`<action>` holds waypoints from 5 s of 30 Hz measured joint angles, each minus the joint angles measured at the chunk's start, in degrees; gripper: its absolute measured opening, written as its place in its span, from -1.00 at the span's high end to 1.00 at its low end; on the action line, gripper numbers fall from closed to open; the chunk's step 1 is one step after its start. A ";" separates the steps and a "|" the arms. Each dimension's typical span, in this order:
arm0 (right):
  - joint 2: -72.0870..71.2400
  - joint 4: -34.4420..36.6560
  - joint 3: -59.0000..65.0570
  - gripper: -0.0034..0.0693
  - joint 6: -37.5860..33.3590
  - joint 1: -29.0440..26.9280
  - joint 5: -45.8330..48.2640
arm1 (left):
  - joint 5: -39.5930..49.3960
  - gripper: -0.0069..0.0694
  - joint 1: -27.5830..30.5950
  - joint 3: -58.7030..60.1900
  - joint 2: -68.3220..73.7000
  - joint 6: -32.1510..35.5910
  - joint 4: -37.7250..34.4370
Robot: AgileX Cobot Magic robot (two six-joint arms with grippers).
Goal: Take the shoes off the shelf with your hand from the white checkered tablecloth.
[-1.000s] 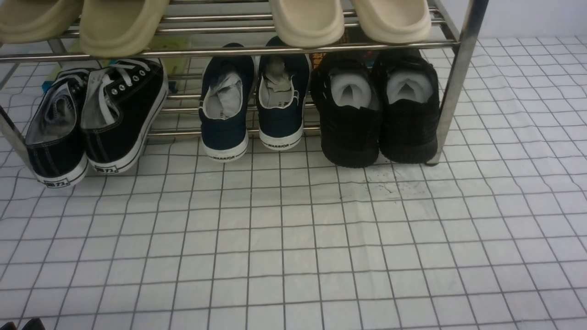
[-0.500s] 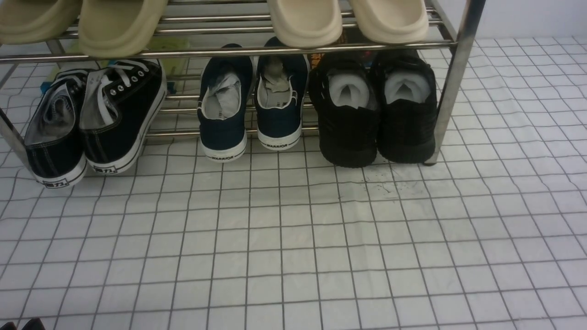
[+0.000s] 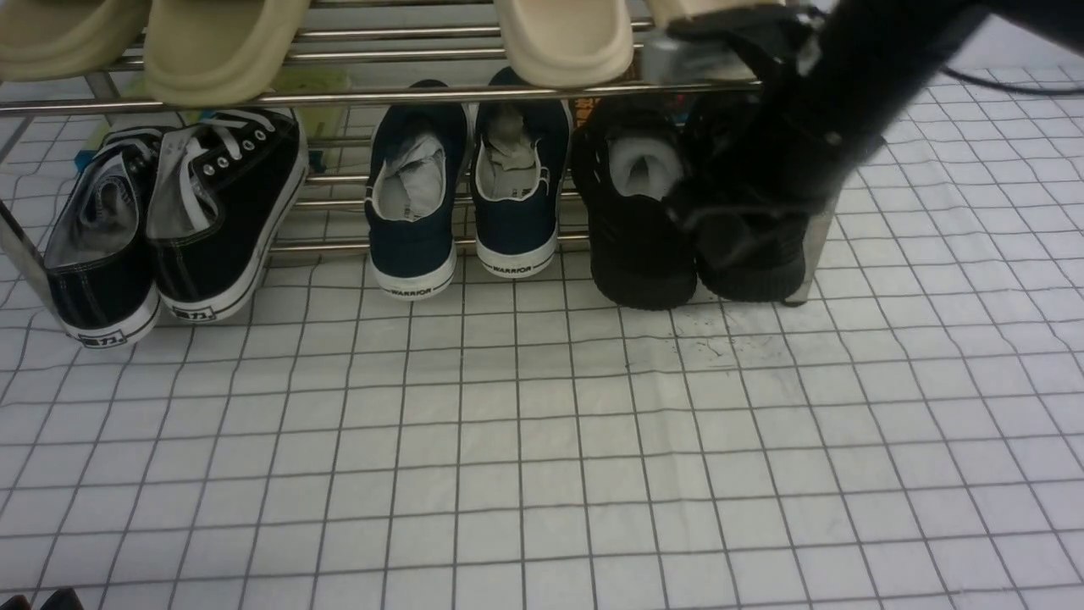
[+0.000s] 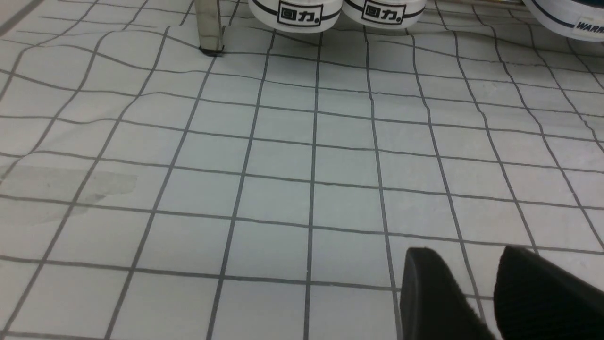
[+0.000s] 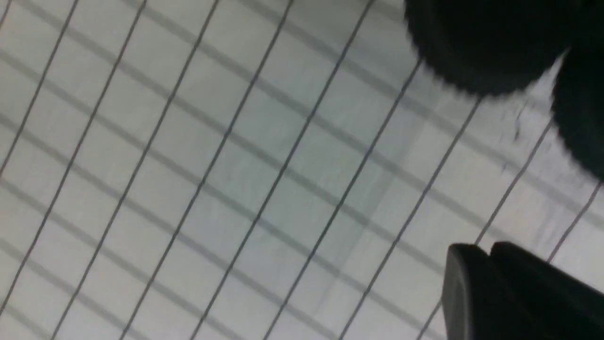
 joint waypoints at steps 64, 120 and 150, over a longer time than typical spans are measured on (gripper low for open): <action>-3.52 -16.05 17.25 0.87 17.31 20.11 -0.06 | 0.00 0.19 0.00 0.00 0.00 0.00 0.00; 5.77 -21.22 4.24 0.90 15.57 3.09 -1.12 | 0.00 0.19 0.00 0.00 0.00 0.00 0.02; -3.98 -15.96 34.06 0.89 24.97 9.92 -4.11 | 0.00 0.19 0.00 0.00 0.00 0.00 0.02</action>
